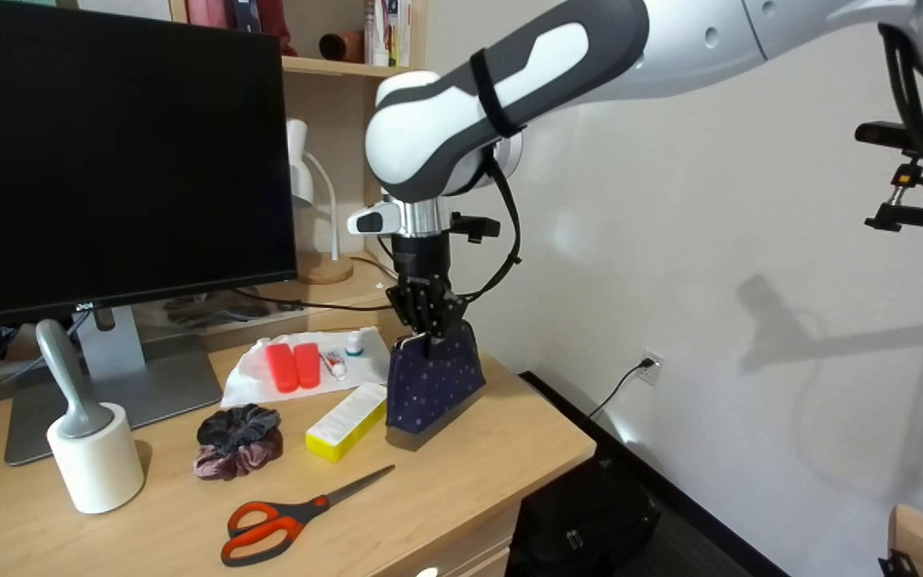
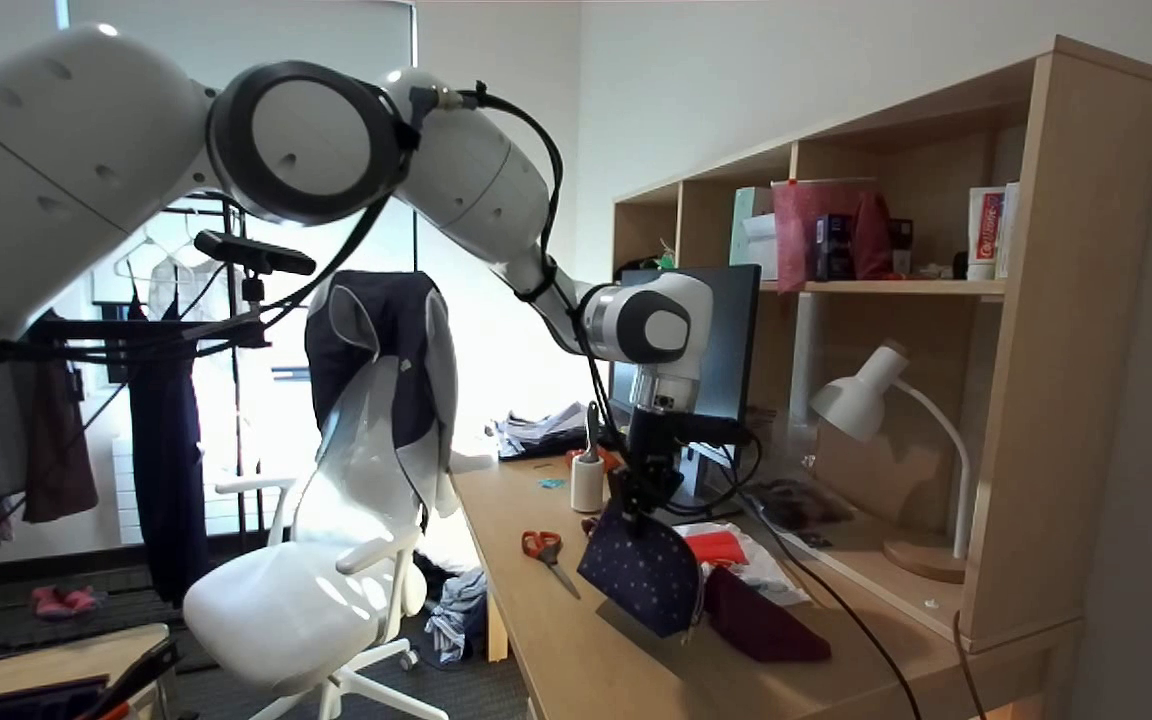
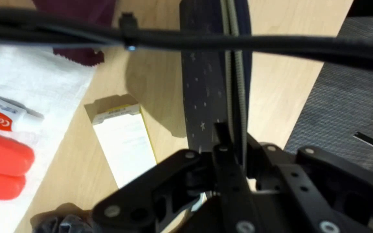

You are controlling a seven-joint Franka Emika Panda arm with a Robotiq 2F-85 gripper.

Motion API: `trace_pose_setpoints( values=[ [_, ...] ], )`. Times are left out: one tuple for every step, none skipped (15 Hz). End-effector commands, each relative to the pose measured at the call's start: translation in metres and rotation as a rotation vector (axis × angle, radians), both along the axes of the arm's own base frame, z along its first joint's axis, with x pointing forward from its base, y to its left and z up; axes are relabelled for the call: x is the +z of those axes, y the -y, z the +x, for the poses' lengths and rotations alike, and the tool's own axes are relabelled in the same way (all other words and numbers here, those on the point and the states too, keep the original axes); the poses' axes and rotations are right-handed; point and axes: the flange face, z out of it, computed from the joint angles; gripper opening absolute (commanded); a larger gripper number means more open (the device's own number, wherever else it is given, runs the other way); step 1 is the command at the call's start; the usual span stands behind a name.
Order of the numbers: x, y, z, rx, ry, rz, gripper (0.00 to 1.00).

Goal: Move the dark blue bag to the left side of the desk

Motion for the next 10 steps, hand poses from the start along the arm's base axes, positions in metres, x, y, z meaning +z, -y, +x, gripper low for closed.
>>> trace_pose_setpoints(
  values=[
    [0.034,-0.032,0.000,0.044,-0.054,-0.065,0.10],
    [0.041,-0.041,-0.001,0.066,-0.071,-0.073,0.10],
    [0.022,-0.031,-0.001,0.056,-0.054,-0.031,0.10],
    [0.029,-0.040,0.000,0.071,-0.062,-0.040,0.11],
    [0.033,-0.045,0.000,0.079,-0.063,-0.044,0.11],
    [0.035,-0.047,0.000,0.083,-0.064,-0.046,0.11],
    [0.035,-0.046,0.000,0.081,-0.064,-0.047,0.11],
    [0.035,-0.044,0.000,0.079,-0.064,-0.048,0.11],
    [0.034,-0.042,0.000,0.076,-0.065,-0.050,0.11],
    [0.034,-0.041,0.001,0.074,-0.065,-0.051,0.11]
  ],
)
